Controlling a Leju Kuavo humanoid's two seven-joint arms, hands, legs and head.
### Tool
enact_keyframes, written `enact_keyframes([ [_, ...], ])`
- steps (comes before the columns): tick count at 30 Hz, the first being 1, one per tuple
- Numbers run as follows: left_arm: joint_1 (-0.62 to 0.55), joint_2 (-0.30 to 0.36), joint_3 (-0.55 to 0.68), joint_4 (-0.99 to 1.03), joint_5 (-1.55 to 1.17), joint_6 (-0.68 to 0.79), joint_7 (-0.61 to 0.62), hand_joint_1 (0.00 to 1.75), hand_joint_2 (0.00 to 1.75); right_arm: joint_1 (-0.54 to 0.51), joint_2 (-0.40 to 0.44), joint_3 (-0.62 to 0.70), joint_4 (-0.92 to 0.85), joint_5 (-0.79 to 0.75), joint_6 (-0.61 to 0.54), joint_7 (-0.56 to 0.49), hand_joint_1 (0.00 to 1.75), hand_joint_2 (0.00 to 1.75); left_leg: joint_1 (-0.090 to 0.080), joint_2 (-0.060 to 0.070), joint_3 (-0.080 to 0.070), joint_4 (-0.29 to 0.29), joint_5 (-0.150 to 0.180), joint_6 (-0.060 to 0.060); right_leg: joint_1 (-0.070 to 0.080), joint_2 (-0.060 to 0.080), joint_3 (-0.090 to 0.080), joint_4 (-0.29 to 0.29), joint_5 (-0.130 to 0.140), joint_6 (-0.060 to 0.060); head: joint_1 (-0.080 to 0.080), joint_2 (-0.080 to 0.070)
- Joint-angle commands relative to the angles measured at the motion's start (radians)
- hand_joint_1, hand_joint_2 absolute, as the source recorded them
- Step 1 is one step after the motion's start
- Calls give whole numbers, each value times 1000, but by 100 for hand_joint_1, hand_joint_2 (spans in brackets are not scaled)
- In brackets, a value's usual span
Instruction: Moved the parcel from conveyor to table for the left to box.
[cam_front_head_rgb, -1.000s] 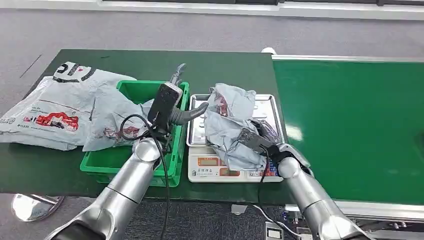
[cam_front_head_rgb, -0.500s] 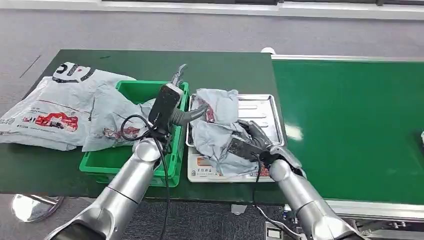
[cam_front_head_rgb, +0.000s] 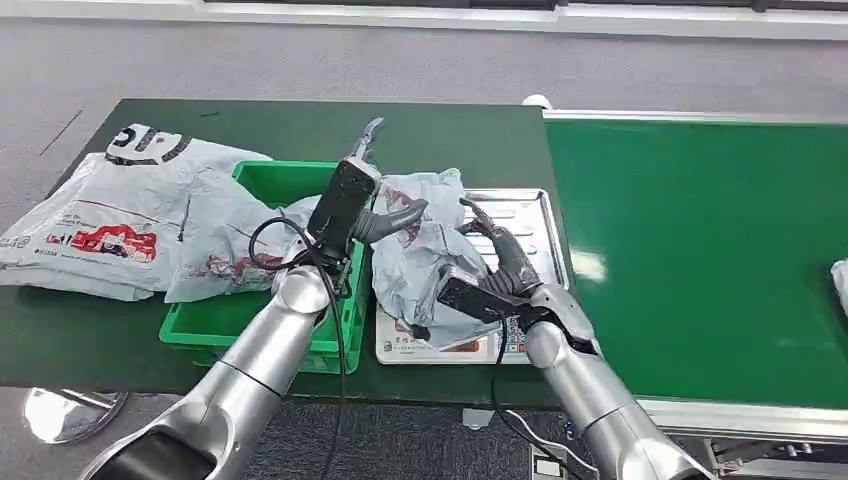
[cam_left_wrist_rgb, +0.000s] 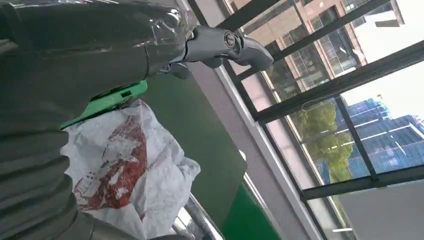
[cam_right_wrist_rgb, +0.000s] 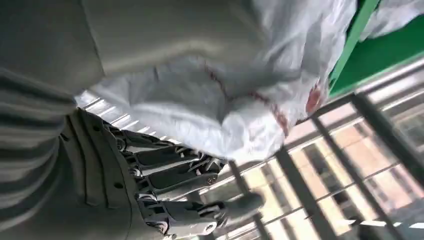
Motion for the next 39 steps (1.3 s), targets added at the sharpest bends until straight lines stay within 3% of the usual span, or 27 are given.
enact_keyframes([
  [1, -36, 32, -99, 45, -67, 29, 27, 0, 175, 31, -75, -154, -197, -118, -47, 58, 0, 175, 1, -3, 2, -1, 0, 0, 1, -3, 3, -1, -1, -1, 0, 0],
  [10, -51, 46, -155, 115, -115, -14, 35, 0, 175, 91, -165, -299, -251, -237, -2, 98, 0, 175, 0, -5, 3, -1, 0, 0, 0, -4, 5, -3, -1, -1, 0, 0],
  [27, -52, 46, -156, 114, -115, -14, 35, 0, 175, 89, -160, -296, -254, -233, -4, 100, 0, 175, 1, 0, 2, 0, -1, 0, 1, 1, 3, -2, 0, -1, 0, 0],
  [34, -60, 33, -248, 171, -243, -102, 82, 0, 175, 110, -176, -375, -300, -261, 7, 127, 0, 175, 0, -2, 2, 0, -1, 0, 0, -2, 3, -2, -1, -1, 0, 0],
  [39, -48, -10, -265, 206, -305, -114, 93, 0, 175, 6, -176, -451, -116, -190, -32, 162, 0, 175, 0, 0, 3, 0, -1, 0, 0, 0, 4, -2, 0, -1, 0, 0],
])
